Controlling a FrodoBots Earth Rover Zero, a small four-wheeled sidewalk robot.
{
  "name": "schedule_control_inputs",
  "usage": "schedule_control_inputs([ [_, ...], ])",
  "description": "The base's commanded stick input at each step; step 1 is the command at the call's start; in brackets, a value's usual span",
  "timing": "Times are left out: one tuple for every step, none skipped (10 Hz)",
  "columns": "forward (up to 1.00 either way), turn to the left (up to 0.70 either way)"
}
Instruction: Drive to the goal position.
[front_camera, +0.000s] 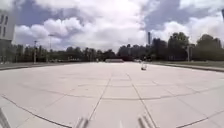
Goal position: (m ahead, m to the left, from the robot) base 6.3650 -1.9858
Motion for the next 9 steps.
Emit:
schedule_control_inputs([
  [0.5, 0.0],
  [0.5, 0.0],
  [0.5, 0.0],
  [0.5, 0.0],
  [0.5, 0.0],
  [0.5, 0.0],
  [0.5, 0.0],
  [0.5, 0.0],
  [0.5, 0.0],
])
